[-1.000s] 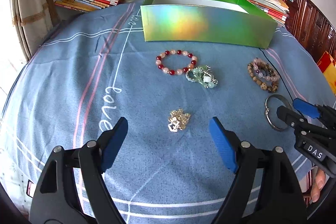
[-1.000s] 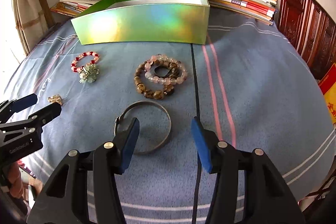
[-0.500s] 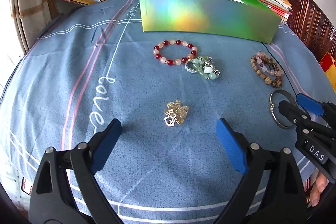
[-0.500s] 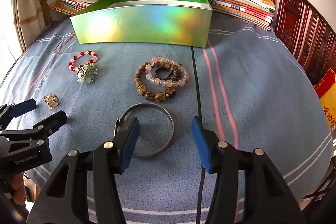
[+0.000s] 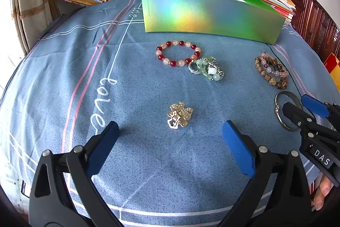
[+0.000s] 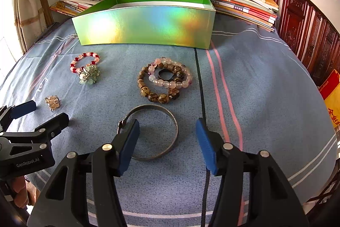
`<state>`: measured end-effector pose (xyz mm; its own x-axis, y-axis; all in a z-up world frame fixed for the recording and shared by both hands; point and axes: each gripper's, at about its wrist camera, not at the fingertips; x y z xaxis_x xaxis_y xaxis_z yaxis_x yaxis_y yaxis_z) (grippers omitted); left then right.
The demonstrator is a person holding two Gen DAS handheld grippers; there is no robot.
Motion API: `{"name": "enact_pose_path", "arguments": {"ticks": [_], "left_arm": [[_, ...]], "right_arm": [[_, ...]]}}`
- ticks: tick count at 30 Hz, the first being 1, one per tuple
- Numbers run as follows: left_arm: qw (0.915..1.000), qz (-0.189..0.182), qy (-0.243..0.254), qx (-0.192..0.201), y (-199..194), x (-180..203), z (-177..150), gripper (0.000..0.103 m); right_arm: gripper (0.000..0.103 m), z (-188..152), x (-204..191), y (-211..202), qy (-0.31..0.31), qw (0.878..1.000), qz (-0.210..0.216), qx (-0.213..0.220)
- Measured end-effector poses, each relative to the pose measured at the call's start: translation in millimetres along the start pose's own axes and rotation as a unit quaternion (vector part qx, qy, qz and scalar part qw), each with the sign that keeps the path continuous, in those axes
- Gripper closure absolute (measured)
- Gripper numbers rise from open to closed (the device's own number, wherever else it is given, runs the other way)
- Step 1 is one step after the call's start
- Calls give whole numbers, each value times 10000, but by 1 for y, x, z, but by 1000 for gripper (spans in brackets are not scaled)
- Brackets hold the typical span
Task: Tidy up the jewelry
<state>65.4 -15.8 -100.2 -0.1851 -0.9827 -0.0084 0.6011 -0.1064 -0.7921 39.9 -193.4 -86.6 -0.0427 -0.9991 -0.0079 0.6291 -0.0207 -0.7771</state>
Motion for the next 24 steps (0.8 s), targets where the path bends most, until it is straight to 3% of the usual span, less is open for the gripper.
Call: {"name": "enact_pose_path", "arguments": {"ticks": [19,24], "left_arm": [[10000,-43,60,10,3,-1,2,4],[10000,-10,32,55,3,0,1,3]], "right_arm": [[41,-1,-2,0,-28,10000,19,24],[47,-5,-6,-6,-70,9999,118,-67]]}}
Point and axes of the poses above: each gripper's, at about its wrist camera, not at the fingertips, and y roughly the way its jaws point, x to its right, z to its top, and after that the axes turned 1 degree about -z, right-handed
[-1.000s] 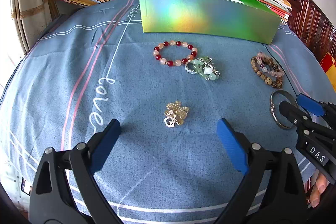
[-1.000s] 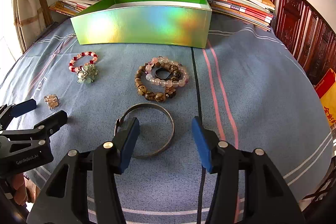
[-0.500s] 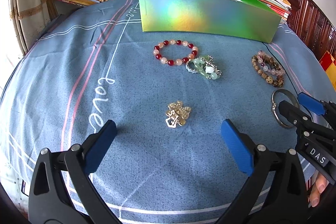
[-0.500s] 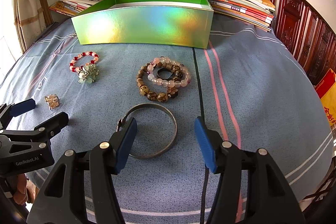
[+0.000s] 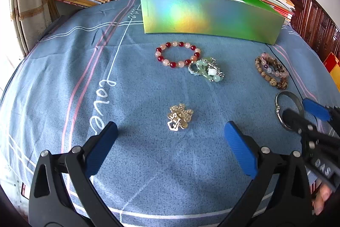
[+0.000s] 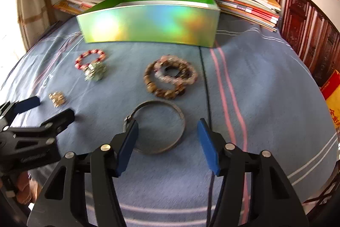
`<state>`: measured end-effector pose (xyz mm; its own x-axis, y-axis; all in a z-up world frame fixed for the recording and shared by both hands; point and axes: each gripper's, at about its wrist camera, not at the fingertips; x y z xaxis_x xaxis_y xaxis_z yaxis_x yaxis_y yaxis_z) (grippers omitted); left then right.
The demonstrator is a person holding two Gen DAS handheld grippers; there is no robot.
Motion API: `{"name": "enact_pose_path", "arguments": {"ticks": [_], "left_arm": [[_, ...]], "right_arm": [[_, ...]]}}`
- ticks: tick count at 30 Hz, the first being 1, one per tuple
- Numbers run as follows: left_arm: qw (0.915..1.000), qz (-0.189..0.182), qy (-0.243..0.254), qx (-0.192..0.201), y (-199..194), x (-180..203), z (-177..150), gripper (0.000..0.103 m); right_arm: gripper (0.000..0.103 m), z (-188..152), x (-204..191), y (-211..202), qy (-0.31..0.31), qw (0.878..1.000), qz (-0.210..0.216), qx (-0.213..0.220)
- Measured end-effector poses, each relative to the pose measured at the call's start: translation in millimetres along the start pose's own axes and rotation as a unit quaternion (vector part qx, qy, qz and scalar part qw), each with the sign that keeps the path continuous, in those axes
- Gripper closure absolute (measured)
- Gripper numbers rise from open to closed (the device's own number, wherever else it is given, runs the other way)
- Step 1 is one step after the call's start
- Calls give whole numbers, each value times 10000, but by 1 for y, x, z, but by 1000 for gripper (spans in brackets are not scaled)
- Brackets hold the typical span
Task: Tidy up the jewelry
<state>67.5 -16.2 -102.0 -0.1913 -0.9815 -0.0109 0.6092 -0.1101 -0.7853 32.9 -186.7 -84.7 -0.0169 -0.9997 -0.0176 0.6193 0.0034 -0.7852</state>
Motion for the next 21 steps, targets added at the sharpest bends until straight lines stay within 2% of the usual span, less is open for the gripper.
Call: {"name": "enact_pose_path", "arguments": {"ticks": [7,12,21], "left_arm": [[10000,-1,-1,4,0,0,-1,3],[10000,2,-4,-6,0,0,0,3],[10000,32,-26,-7,3,1,3,3]], "right_arm": [[47,-8,-13,-11,-138,9989,401,-176],[47,-4,-10,-3,-77,9999,-1,-106],[47,-1,-5,1,-28,9999,-89,-48]]}}
Point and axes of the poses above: each gripper's, at about its wrist camera, not at the fingertips, and y roughly the way its jaws point, x to its right, z to its top, and after that the axes turned 1 degree about -z, right-handed
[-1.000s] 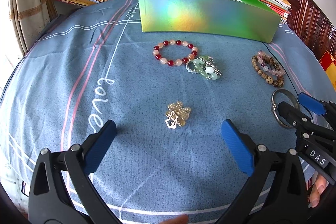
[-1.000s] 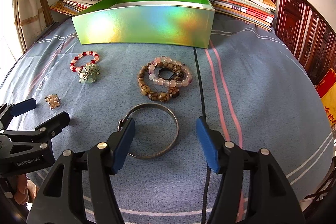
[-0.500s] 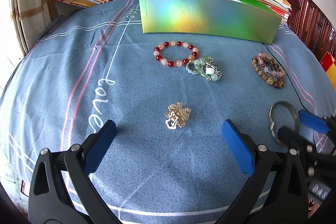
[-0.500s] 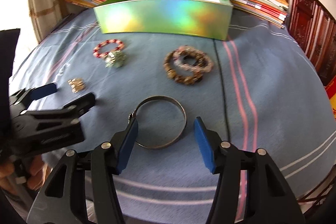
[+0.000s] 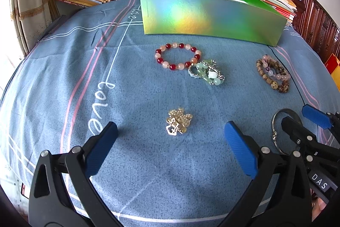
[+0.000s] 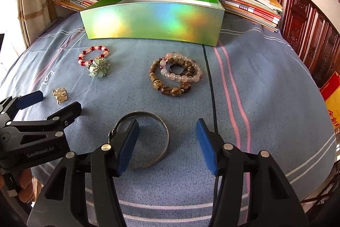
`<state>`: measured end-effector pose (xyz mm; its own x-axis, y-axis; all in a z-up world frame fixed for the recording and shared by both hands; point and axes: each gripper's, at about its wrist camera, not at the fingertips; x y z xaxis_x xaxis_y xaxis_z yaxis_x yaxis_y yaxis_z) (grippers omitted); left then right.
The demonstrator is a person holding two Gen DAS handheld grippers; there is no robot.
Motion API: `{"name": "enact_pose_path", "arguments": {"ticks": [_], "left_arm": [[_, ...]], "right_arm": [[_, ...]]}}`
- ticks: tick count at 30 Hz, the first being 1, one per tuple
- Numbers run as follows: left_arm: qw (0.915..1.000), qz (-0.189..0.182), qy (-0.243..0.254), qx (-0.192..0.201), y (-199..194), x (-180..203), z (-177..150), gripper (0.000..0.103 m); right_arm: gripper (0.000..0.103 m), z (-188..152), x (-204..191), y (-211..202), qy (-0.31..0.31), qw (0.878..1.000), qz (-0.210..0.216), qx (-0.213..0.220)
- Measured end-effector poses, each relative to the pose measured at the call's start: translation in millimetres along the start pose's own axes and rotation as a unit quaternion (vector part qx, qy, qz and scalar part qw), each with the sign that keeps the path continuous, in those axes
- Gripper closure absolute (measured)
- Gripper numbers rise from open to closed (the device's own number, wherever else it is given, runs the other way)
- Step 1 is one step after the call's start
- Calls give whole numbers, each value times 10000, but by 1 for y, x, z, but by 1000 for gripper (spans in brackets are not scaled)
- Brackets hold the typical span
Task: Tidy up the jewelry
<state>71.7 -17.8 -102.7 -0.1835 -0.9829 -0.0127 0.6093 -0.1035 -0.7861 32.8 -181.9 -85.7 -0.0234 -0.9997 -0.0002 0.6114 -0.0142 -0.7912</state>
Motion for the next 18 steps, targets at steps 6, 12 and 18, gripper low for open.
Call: {"name": "enact_pose_path", "arguments": {"ticks": [6,12,18], "left_arm": [[10000,-8,13,9,0,-1,-1,3],[10000,-1,9,17,-1,-1,-1,3],[10000,-4,9,16,-1,-1,-1,3]], "right_arm": [[45,0,-1,0,3,10000,-11,13],[43,-1,1,-1,17,10000,-21,26],[43,-1,1,-1,29,10000,-34,45]]}}
Point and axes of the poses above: each gripper's, at about its wrist camera, not at the fingertips, and y roughly the way its jaws point, x to its right, z to its top, and after that the axes turned 1 degree about -z, right-handed
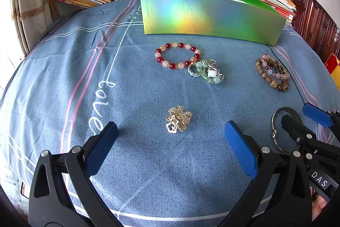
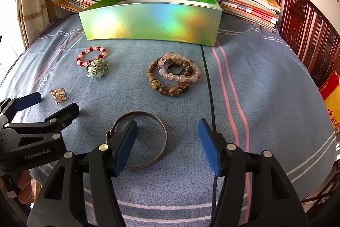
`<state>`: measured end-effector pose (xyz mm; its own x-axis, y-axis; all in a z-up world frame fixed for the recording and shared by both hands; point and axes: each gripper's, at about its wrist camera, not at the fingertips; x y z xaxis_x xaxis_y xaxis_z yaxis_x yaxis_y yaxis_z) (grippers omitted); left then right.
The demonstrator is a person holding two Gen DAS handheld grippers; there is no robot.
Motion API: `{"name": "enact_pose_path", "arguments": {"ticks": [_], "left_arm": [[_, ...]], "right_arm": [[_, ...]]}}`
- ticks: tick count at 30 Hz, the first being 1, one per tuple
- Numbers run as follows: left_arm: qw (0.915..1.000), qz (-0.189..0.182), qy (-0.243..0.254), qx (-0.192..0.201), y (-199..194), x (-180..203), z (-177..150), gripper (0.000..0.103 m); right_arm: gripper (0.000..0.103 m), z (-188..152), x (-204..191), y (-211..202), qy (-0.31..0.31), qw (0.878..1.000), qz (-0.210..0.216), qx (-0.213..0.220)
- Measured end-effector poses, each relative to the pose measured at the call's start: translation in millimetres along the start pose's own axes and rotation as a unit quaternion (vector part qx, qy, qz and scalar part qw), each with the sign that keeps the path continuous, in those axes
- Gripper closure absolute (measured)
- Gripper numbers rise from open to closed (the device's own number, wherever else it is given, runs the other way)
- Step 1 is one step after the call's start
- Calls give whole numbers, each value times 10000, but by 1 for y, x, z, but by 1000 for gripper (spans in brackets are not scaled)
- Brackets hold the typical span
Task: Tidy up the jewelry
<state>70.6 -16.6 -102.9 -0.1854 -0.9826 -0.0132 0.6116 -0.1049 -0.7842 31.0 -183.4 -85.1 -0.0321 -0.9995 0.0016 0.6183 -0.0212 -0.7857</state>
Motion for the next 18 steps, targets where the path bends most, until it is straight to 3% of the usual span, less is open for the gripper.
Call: {"name": "enact_pose_path", "arguments": {"ticks": [13,16,18], "left_arm": [[10000,-23,16,-2,-1,0,-1,5],[10000,-57,55,13,-3,1,-1,9],[9999,-106,122,59,-5,3,-1,17]], "right_arm": [[48,-1,-1,-1,-10,10000,38,38],[51,-1,-2,-2,-18,10000,50,42],[58,-1,-3,-3,-31,10000,66,42]]}}
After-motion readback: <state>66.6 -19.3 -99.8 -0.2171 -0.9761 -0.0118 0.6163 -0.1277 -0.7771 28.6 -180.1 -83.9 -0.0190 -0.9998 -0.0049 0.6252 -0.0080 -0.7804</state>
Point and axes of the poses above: each gripper's, at about its wrist camera, not at the fingertips, and y roughly the way its jaws point, x to its right, z to its top, and after that the axes turned 1 degree about -z, right-handed
